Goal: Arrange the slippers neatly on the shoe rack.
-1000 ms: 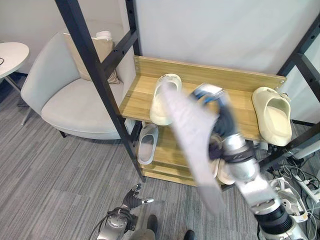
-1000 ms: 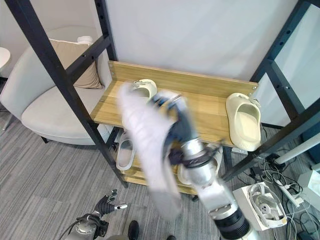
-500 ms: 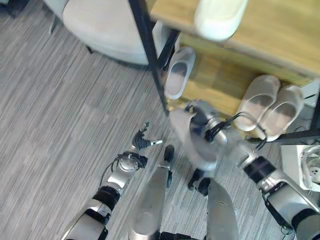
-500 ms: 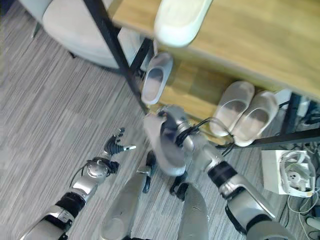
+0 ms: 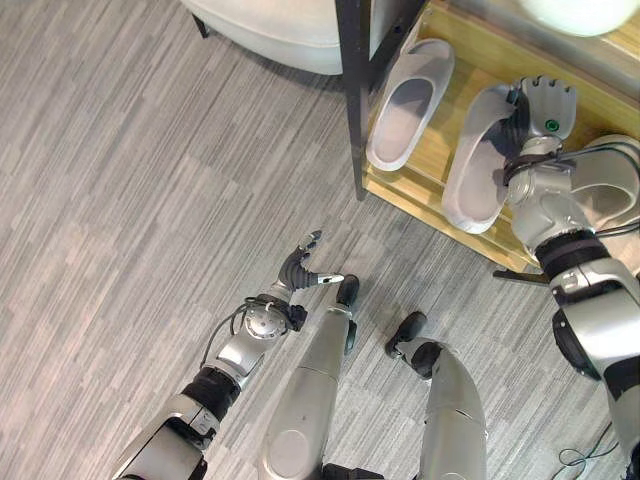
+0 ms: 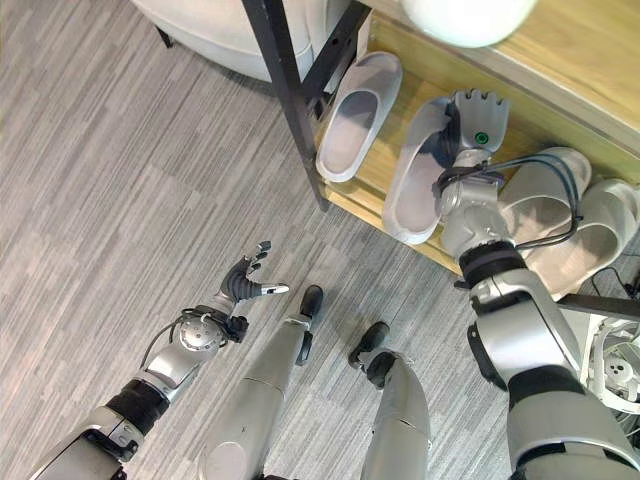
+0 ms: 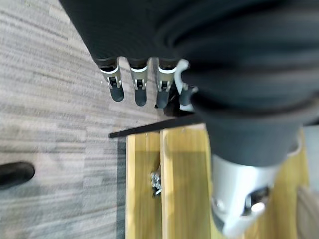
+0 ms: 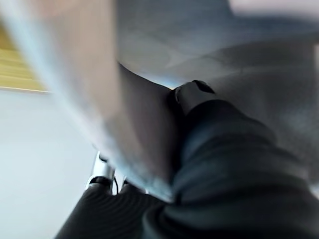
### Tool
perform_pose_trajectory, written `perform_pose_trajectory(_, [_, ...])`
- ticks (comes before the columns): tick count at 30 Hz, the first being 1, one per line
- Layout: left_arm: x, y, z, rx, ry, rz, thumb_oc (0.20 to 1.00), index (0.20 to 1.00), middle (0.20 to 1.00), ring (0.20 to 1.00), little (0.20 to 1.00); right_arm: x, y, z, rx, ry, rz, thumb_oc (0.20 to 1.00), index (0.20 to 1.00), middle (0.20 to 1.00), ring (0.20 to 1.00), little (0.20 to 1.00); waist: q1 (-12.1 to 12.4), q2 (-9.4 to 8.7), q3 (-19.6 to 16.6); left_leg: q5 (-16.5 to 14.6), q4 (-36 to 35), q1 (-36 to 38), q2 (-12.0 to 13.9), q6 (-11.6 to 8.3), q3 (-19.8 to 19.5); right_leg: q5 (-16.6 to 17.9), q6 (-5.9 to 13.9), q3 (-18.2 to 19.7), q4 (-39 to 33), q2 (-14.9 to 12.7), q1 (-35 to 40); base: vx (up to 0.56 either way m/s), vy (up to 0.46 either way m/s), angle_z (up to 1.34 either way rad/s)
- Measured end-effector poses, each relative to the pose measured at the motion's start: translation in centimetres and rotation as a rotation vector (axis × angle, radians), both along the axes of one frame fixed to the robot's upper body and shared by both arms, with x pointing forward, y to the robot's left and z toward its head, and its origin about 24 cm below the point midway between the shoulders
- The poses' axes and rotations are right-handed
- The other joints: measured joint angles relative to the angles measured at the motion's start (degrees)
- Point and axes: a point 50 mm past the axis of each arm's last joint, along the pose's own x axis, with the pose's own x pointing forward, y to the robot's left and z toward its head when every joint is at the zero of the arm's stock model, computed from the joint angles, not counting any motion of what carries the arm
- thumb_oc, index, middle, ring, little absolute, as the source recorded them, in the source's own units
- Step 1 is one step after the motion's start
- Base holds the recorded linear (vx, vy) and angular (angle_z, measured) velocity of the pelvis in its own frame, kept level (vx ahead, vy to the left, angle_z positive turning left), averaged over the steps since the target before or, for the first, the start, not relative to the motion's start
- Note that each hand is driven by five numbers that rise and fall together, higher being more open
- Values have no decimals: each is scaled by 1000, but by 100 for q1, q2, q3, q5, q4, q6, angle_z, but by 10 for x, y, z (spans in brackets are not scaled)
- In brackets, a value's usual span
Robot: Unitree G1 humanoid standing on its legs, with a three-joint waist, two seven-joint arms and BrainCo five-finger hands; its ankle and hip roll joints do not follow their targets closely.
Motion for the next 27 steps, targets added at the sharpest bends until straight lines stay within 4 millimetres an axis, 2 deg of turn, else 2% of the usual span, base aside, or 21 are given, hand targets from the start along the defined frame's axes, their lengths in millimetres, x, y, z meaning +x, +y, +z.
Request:
perform_pose_trajectory(3, [1,-2,2,2,-7,-13,1000,1000,1000,1000,1000,5,1,8,-2,21,-31,200,200,200,200,200,63,0,0,13,-33,-24,-17,-19,-34,-5,8,-28,-21,-8,-11,16,-4,6])
perform_pose_trajectory(5, [1,-4,7,0,-24,-29,1000,1000,1000,1000,1000,8,-4,12,60,30,-64,884,884,884,884,884,123,1,0,85,-116,-33,-51,-68,-127,-9,14,-88,-45,-21,-10,34,-9,17])
perform_pose_trajectory(6, [0,-6,9,-9,-28,-46,1000,1000,1000,1000,1000,9,-6,9,106,52,-82,1000,1000,1000,1000,1000,148,2,-1,128,-193,-33,-57,-74,-152,-11,13,-121,-50,-28,-15,39,2,12])
perform_pose_trajectory(13, [-1,-12,17,-33,-43,-81,1000,1000,1000,1000,1000,16,8,-1,292,102,-39,1000,1000,1000,1000,1000,271,23,-13,381,-565,-11,-98,-123,-193,1,-46,-172,-116,-83,-136,24,7,8])
perform_pose_trajectory(19, [3,-12,23,-60,-49,-79,1000,1000,1000,1000,1000,16,5,-2,411,91,-20,1000,1000,1000,1000,1000,234,24,-13,418,-643,124,-75,-126,-199,43,-59,-219,-236,-38,14,2,13,0])
perform_pose_trajectory(21, [3,-11,23,-57,-48,-72,1000,1000,1000,1000,1000,16,7,-1,540,48,34,1000,1000,1000,1000,1000,175,23,-13,420,-685,226,-63,-123,-172,60,-46,-171,-281,-14,94,-1,22,-7])
perform_pose_trajectory(23, [3,-10,21,-54,-43,-71,1000,1000,1000,1000,1000,15,9,-1,598,21,58,1000,1000,1000,1000,1000,95,22,-14,416,-704,315,-50,-118,-127,88,-38,-101,-305,-1,137,-5,20,-13])
perform_pose_trajectory(24, [2,-8,19,-52,-36,-58,1000,1000,1000,1000,1000,15,14,-2,695,-25,118,1000,1000,1000,1000,1000,62,24,-18,417,-724,347,-34,-117,-121,99,-40,-102,-327,15,174,-13,0,-11])
perform_pose_trajectory(26, [2,-8,19,-53,-38,-51,1000,1000,1000,1000,1000,14,19,-14,785,-50,152,1000,1000,1000,1000,1000,-24,18,-22,422,-766,394,5,-110,-94,138,-47,-82,-395,62,206,-9,-20,-16])
perform_pose_trajectory(27, [2,-7,14,-43,-19,-37,1000,1000,1000,1000,1000,14,28,-45,899,-10,165,1000,1000,1000,1000,1000,-56,-19,-43,423,-803,469,49,-112,-26,179,-58,-18,-464,115,236,-4,-49,-22])
